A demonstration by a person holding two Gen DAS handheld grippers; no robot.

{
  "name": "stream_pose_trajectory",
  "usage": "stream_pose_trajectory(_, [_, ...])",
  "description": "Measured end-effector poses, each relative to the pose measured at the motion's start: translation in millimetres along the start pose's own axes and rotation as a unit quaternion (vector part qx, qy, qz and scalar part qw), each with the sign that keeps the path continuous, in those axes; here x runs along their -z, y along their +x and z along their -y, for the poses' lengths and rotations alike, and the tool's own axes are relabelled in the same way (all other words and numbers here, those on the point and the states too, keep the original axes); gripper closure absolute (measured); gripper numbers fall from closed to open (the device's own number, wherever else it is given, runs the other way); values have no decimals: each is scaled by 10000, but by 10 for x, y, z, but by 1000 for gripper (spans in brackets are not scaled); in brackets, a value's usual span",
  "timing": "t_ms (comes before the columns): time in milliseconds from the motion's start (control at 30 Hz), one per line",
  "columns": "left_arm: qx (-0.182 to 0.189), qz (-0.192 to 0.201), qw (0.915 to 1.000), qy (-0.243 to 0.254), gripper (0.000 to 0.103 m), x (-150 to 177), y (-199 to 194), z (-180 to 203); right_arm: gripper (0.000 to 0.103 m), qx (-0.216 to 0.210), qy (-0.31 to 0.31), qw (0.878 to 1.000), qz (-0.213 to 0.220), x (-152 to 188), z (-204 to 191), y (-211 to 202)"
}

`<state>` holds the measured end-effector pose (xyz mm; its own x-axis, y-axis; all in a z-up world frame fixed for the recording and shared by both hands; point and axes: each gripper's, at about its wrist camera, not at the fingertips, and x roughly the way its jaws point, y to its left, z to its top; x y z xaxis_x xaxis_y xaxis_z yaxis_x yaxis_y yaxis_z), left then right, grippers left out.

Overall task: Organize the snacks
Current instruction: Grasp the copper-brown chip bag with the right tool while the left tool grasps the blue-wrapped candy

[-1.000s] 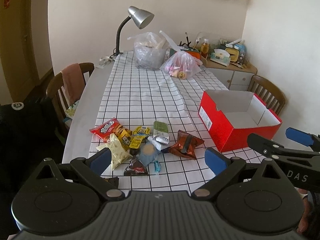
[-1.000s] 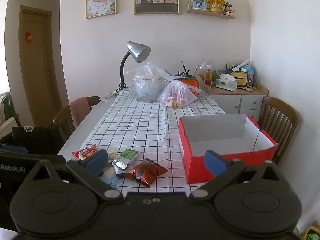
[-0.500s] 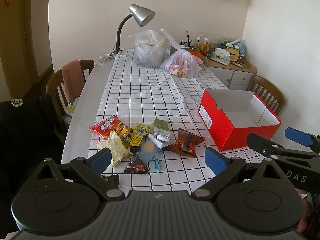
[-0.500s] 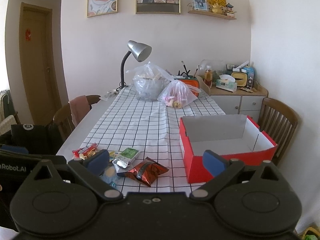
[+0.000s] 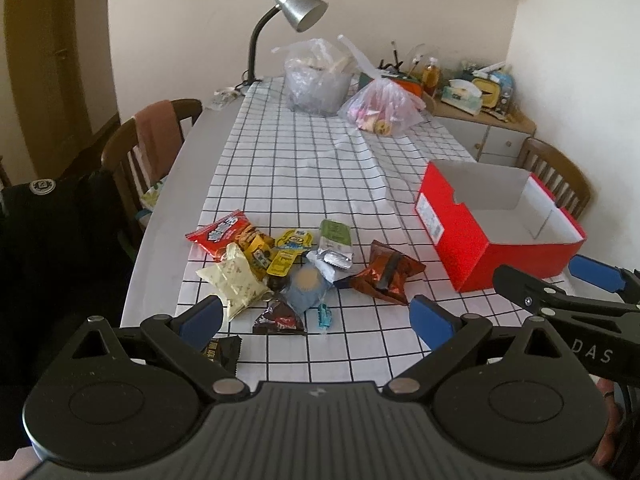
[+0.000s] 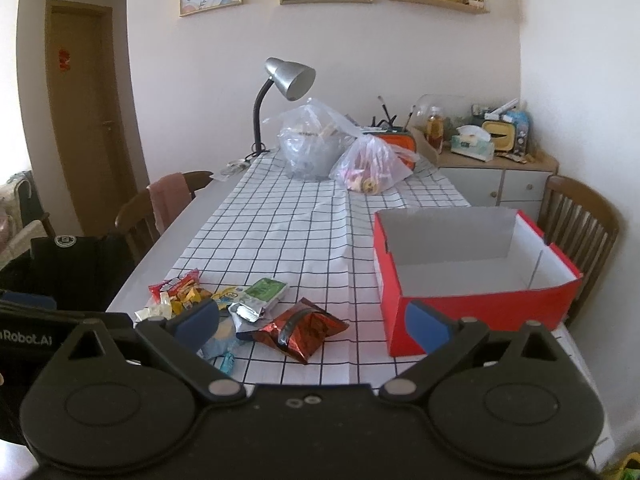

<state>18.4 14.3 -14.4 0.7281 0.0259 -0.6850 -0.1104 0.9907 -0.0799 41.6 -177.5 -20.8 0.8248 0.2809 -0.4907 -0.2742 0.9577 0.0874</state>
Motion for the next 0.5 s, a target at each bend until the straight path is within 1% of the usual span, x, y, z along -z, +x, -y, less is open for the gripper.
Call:
stream_pose_trajectory(67, [-76,-72,9999,-44,3,-13,53,12,3,-48,-43,10000,-26,2,23,65])
stream_pose_trajectory(233, [-225,-281,9993,-132,3,-47,220,61,2,-264,-46,9993,-273,-8,133,279])
stream_pose_trajectory(400, [-181,-531,9981,-268,3,-56,433,64,0,-389,-62,9972,-628,-33,251,543])
stream_pose_trajectory(500, [-196,-575,9976,-334,3,-47,576,44,1,-521,-98,9953,-815,-75,286,705])
